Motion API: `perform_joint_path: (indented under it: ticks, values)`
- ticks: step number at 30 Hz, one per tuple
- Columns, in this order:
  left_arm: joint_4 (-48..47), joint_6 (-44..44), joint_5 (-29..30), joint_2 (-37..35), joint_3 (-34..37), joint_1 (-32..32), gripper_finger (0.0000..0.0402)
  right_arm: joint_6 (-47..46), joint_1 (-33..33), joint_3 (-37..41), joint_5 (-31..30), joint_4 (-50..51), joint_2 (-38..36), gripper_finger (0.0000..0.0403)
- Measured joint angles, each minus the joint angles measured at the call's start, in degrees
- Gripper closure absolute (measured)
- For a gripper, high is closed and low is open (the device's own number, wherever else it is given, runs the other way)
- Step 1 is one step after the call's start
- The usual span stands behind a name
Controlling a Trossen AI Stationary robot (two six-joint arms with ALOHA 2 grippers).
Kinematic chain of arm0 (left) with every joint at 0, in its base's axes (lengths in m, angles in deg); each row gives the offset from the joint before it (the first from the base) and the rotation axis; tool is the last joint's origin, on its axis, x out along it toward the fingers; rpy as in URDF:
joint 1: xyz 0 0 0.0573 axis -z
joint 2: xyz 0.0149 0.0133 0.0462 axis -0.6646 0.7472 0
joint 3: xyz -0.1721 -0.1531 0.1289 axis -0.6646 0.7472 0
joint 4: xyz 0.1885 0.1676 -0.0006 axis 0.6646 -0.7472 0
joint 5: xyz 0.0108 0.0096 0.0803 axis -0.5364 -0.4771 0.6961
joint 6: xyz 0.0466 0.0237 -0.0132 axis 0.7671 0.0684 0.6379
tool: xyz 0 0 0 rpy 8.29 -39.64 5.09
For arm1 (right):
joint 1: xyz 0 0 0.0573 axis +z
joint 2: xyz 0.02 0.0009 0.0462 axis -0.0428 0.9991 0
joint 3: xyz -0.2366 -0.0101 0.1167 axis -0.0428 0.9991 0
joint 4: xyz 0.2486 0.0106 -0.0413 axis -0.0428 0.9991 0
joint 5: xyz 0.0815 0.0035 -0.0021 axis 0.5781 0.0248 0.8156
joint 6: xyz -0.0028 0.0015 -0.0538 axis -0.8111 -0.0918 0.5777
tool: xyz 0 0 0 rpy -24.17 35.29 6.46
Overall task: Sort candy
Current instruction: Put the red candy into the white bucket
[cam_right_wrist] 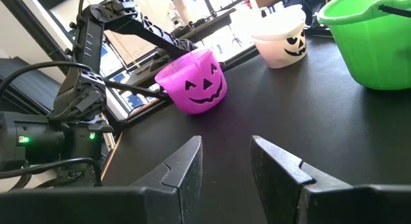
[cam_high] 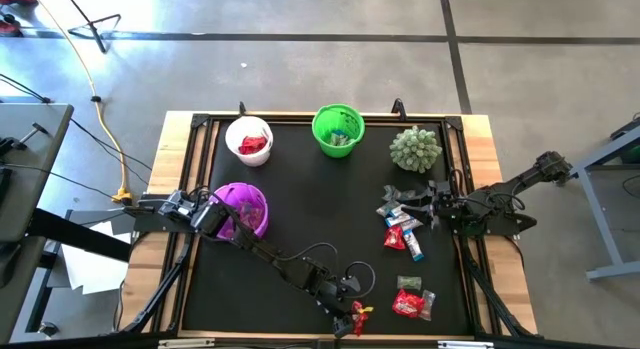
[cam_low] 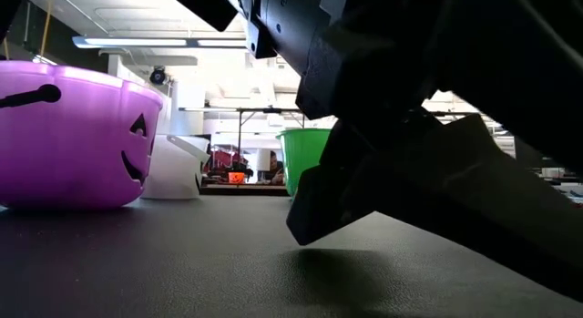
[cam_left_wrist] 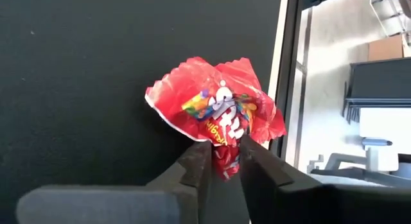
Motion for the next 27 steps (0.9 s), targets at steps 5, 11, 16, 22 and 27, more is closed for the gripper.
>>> perform_joint_path:
  ticks: [5, 11, 16, 22, 27]
  values:
    - [0.1, -0.1, -0.8, 0.0, 0.0, 0.0, 0.037, 0.0, 0.0, 0.0, 0.0, 0.0, 0.0, 0.0276]
    - [0.2, -0.1, -2.1, -0.2, 0.0, 0.0, 0.0398, 0.0, 0.0, 0.0, 0.0, 0.0, 0.0, 0.0276]
    - [-2.8, -0.1, -2.6, -1.2, 0.1, -0.1, 0.0394, 0.0, 0.0, 0.0, 0.0, 0.0, 0.0, 0.0276]
    - [-10.6, 1.6, -3.2, -5.6, 0.1, -1.9, 0.0398, 0.0, 0.0, 0.0, 0.0, 0.0, 0.0, 0.0276]
    - [-18.9, 4.6, 0.2, -12.3, 0.1, -3.9, 0.0398, 0.0, 0.0, 0.0, 0.0, 0.0, 0.0, 0.0276]
